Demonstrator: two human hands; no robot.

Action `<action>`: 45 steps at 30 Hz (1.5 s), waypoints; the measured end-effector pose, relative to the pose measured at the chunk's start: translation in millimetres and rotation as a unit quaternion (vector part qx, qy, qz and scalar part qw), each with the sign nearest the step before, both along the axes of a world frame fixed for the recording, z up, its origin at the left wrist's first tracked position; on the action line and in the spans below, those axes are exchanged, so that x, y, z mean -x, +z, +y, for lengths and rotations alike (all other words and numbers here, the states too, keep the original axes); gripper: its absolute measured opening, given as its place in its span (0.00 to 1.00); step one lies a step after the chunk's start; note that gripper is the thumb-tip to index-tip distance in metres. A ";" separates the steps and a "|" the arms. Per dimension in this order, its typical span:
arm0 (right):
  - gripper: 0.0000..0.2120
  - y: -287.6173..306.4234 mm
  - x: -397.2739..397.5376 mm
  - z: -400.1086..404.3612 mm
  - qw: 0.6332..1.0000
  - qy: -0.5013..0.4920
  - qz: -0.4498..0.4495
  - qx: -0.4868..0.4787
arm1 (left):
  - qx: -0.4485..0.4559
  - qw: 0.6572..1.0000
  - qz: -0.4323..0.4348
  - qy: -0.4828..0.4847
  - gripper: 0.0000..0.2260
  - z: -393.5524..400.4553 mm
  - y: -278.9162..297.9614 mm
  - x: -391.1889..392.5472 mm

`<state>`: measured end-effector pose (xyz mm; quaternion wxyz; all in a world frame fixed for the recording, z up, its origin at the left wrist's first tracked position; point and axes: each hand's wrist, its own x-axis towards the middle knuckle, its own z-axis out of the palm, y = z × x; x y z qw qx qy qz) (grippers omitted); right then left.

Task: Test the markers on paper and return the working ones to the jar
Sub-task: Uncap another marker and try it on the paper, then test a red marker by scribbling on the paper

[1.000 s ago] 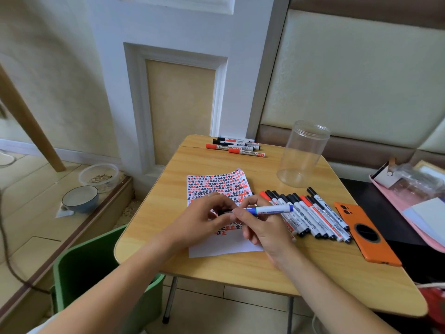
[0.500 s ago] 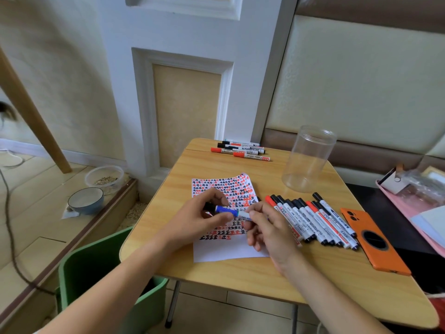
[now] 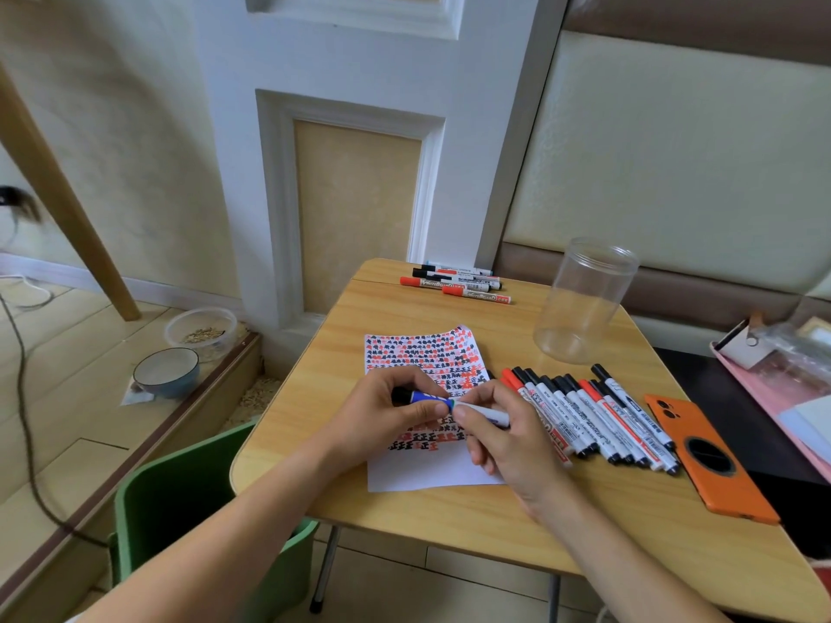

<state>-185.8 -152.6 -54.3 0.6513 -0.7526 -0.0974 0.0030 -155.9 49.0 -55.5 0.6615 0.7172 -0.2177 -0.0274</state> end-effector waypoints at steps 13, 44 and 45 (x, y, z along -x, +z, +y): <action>0.07 5.2 3.4 4.0 0.998 0.009 -0.002 0.056 | -0.237 0.954 -0.161 0.084 0.07 15.3 11.6 -8.0; 0.28 -18.5 -61.7 52.7 0.850 0.048 -0.135 0.507 | -0.538 0.750 0.259 0.283 0.08 200.8 -57.1 -9.7; 0.28 -19.1 -61.9 52.6 0.851 0.046 -0.136 0.506 | -0.539 0.751 0.266 0.275 0.07 204.3 -63.1 -9.4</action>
